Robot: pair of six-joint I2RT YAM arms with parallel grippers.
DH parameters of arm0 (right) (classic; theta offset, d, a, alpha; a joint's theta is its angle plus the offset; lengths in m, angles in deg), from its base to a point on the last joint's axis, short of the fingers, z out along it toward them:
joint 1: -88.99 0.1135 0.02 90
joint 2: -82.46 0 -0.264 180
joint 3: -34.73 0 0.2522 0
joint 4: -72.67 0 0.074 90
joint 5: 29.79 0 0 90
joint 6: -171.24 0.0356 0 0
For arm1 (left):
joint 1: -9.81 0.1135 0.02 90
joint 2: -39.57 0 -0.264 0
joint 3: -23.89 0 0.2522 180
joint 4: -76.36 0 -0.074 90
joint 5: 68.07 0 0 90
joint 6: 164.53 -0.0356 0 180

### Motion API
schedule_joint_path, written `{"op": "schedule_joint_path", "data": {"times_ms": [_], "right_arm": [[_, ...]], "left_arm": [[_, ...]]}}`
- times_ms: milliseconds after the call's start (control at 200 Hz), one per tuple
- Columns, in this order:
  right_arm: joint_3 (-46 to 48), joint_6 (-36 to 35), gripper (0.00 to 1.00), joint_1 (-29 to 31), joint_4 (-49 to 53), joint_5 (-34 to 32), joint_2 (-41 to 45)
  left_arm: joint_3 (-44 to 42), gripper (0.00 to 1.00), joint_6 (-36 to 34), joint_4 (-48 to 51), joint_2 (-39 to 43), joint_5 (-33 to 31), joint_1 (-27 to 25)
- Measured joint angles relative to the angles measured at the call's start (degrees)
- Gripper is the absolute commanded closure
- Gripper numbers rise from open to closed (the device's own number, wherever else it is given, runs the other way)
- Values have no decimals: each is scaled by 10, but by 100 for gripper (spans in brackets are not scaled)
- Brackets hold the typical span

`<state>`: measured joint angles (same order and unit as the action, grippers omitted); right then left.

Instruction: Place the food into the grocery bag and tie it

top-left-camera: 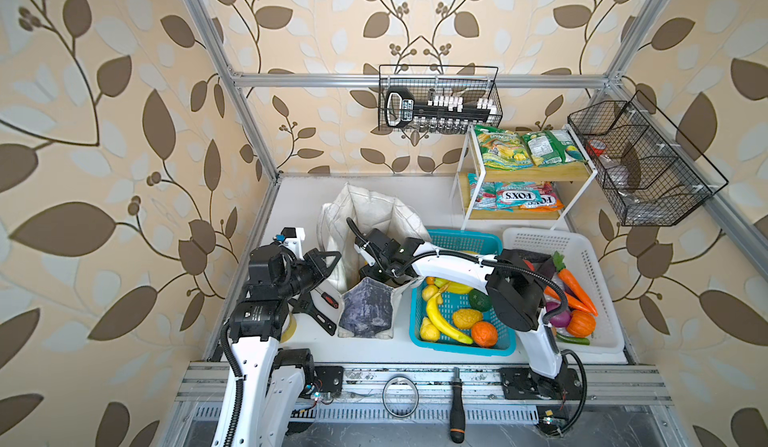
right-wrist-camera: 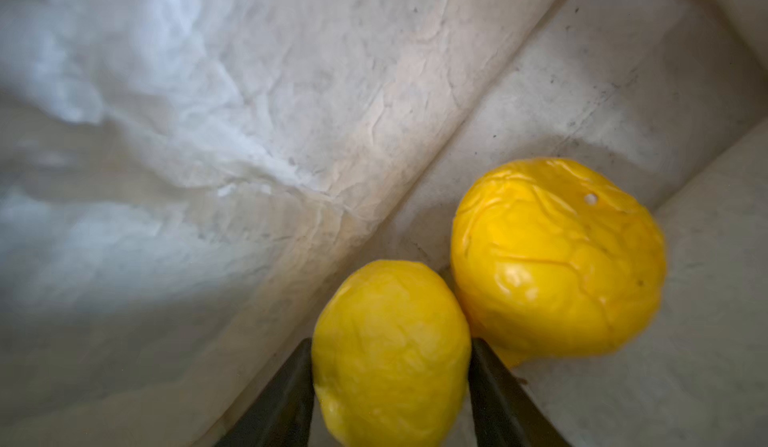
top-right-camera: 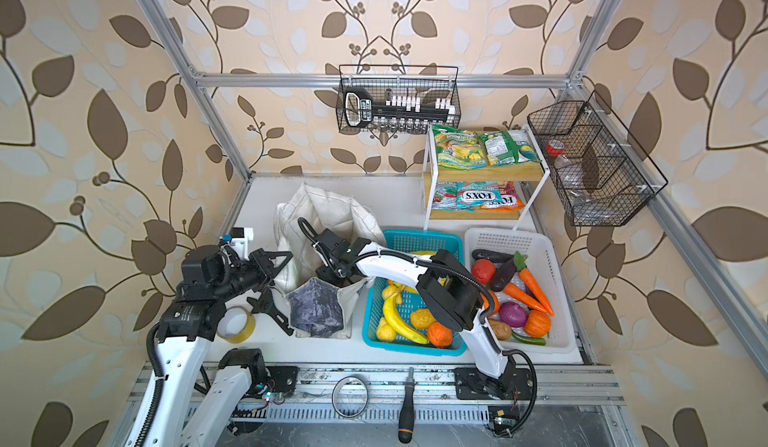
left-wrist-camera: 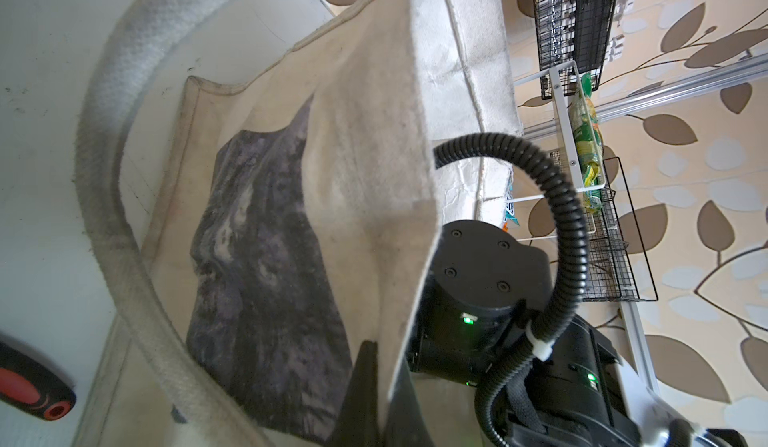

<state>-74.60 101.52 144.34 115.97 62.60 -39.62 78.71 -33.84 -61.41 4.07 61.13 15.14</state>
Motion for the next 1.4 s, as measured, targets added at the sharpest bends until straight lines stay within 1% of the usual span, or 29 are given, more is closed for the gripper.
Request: {"op": "schedule_joint_path", "data": {"times_ms": [195, 240, 320, 345, 365, 485, 615, 715, 860, 975, 1060, 1130, 1234, 1314, 1399], "right_arm": [[1, 5, 34, -4, -10, 0, -3], [1, 6, 31, -4, -9, 0, -4], [3, 6, 19, -5, -9, -4, -5], [3, 7, 3, -5, -9, -6, -5], [3, 14, 0, -6, -8, -7, -5], [3, 13, 0, -6, -2, -16, -1], [3, 13, 0, -2, 12, -40, 38], [3, 12, 0, 4, 15, -56, 102], [1, 8, 0, 8, 16, -82, 203], [7, -15, 0, 9, 15, -113, 283], [27, -32, 0, 0, 12, -118, 355], [45, -39, 0, -27, 12, -111, 422], [50, -49, 0, -110, 19, -83, 502], [48, -61, 0, -165, 34, -64, 534], [47, -70, 0, -210, 51, -47, 546]], "left_arm": [[0, 100, 0, 0, 4, 1, 0], [0, 100, 0, 0, 5, 2, 0], [0, 100, 0, 0, 5, 5, 0], [0, 100, 0, 0, 4, 8, 0], [0, 100, 0, 0, 4, 9, 0], [0, 100, 0, 0, 4, 10, 0], [-13, 100, 9, -15, 6, 12, 0], [-34, 100, 25, -32, 12, 14, 0], [-37, 100, 32, -41, 12, 14, 0], [-36, 100, 31, -43, 9, 14, 0], [-35, 100, 31, -42, 5, 14, 0], [-33, 100, 31, -42, 5, 13, 0], [-33, 100, 37, -44, 6, 12, 0], [-33, 100, 44, -47, 6, 11, 0], [-32, 100, 45, -47, 4, 11, 0]]}}
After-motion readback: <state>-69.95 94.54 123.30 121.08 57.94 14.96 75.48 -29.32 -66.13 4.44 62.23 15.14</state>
